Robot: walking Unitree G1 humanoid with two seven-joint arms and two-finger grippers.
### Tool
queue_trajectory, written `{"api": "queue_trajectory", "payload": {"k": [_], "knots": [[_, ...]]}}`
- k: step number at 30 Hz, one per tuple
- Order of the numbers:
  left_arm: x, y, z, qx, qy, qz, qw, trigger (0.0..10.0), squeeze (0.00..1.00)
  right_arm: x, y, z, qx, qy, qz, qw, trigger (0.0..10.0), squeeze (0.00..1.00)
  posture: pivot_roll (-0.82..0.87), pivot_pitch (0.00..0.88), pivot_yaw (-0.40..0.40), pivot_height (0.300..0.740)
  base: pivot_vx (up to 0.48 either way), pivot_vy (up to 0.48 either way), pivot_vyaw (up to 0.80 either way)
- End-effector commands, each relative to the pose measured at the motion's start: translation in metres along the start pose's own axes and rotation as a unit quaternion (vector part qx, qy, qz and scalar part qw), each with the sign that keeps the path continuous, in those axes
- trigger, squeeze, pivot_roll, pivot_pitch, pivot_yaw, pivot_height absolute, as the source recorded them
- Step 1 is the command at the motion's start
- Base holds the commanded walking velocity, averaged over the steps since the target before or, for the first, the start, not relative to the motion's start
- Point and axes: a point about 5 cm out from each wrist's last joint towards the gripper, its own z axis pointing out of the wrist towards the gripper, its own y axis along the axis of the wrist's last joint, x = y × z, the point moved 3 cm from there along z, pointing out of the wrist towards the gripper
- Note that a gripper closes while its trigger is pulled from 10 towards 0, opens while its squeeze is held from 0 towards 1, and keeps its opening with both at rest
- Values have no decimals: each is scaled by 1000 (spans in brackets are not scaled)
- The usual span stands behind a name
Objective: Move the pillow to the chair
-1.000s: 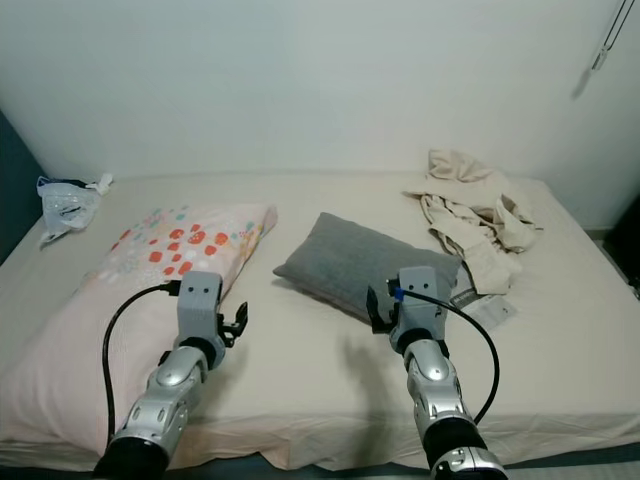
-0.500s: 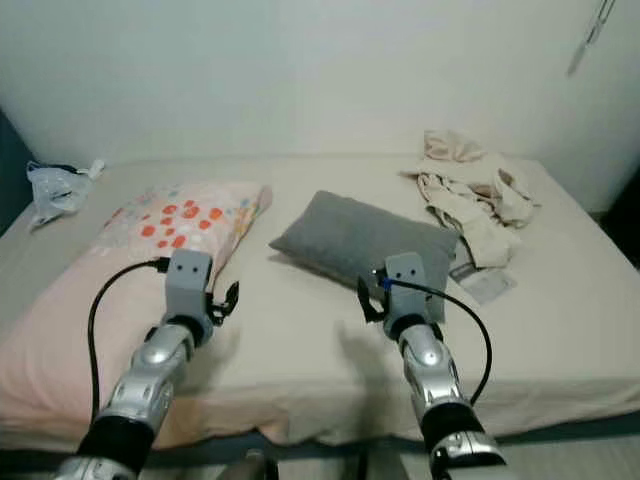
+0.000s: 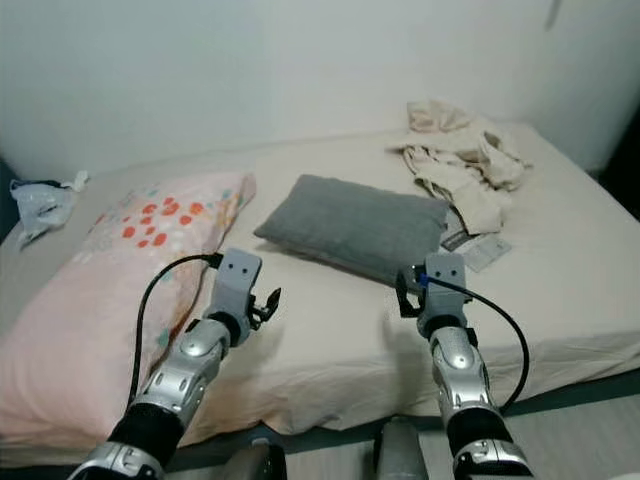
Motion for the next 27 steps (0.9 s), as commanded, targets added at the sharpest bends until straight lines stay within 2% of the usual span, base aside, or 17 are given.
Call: {"api": "queue_trajectory", "payload": {"k": [1,2,3,5,7,11,15,16,19,22,27], "knots": [[14,-15,-3,31,26,-21,999,10000,0,8,1,2,1,9,3,1000,10000,0,-74,125,118,636,0,0,0],[21,-20,-4,40,47,-34,998,10000,0,8,1,3,6,9,-1,1000,10000,0,-89,116,109,636,0,0,0],[21,-20,-4,40,47,-34,998,10000,0,8,1,3,6,9,-1,1000,10000,0,-89,116,109,636,0,0,0],[33,-24,-5,49,80,-57,994,10000,0,7,5,6,8,20,2,1000,10000,0,-83,128,82,636,0,0,0],[38,-27,-6,56,93,-63,992,10000,0,8,6,8,12,32,-5,999,10000,0,-75,139,63,636,0,0,0],[48,-40,-13,92,124,-57,986,10000,0,15,8,14,29,72,-23,997,10000,0,-57,170,21,636,0,0,0],[50,-43,-17,94,133,-57,985,10000,0,24,7,16,38,100,-45,993,10000,0,-47,177,6,636,0,0,0],[51,-42,-20,87,140,-58,985,10000,0,28,8,17,38,111,-50,992,10000,0,-8,194,-46,636,0,0,0],[53,-39,-24,72,151,-55,984,10000,0,33,8,18,38,123,-54,990,10000,0,17,204,-74,636,0,0,0],[53,-29,-26,44,152,-57,986,10000,0,36,12,20,35,125,-42,991,10000,0,28,210,-85,636,0,0,0],[50,-21,-25,31,140,-53,988,10000,0,39,14,21,28,123,-24,992,10000,0,32,217,-70,618,0,0,0]]}}
